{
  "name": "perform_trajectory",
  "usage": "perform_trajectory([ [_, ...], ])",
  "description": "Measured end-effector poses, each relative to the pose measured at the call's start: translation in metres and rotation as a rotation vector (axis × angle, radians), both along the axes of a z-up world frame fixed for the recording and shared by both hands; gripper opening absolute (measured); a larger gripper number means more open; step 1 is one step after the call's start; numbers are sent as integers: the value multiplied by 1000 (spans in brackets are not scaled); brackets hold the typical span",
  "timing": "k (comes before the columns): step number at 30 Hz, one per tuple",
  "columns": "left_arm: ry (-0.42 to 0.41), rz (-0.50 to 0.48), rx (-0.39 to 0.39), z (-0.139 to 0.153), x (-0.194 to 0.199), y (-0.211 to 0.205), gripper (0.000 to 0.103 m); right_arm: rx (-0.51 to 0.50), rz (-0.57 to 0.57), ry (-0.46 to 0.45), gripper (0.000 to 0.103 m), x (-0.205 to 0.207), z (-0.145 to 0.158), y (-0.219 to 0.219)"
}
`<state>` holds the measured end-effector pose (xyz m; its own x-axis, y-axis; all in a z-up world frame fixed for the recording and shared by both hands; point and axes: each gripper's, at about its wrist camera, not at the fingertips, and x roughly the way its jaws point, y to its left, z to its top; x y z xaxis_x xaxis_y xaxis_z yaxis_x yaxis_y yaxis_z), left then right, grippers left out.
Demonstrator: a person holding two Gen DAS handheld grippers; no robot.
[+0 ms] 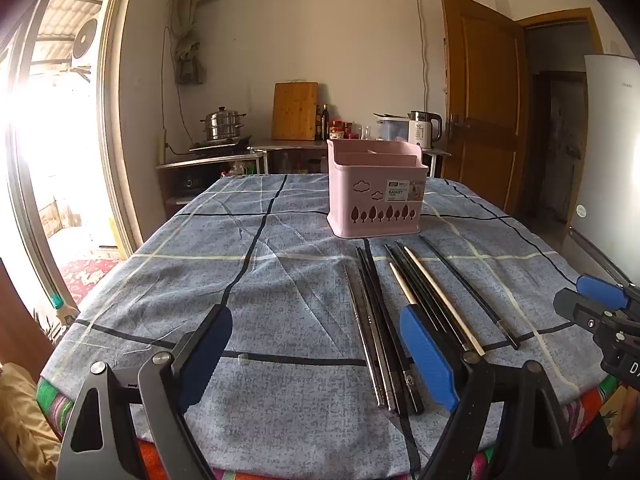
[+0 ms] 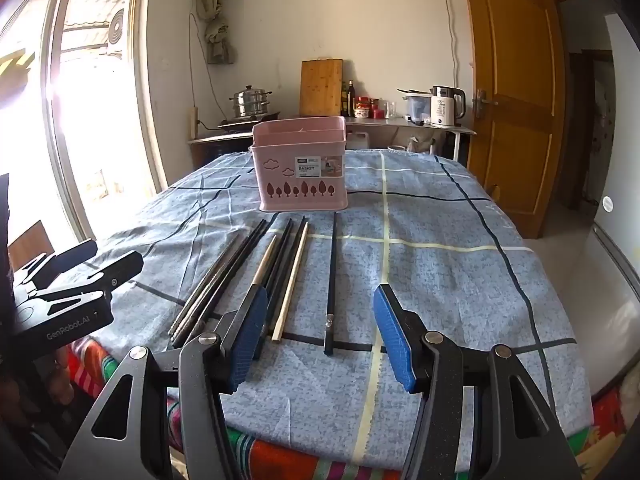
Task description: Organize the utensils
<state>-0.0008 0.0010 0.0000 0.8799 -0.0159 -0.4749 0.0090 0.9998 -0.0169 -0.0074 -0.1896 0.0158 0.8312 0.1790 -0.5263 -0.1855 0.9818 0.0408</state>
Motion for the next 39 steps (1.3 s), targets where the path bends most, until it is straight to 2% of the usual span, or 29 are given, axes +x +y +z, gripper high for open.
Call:
perform_trajectory([
  [39,13,-37,14,4,-9,-6,86,1,-10,-5,56,-6,7,-1],
])
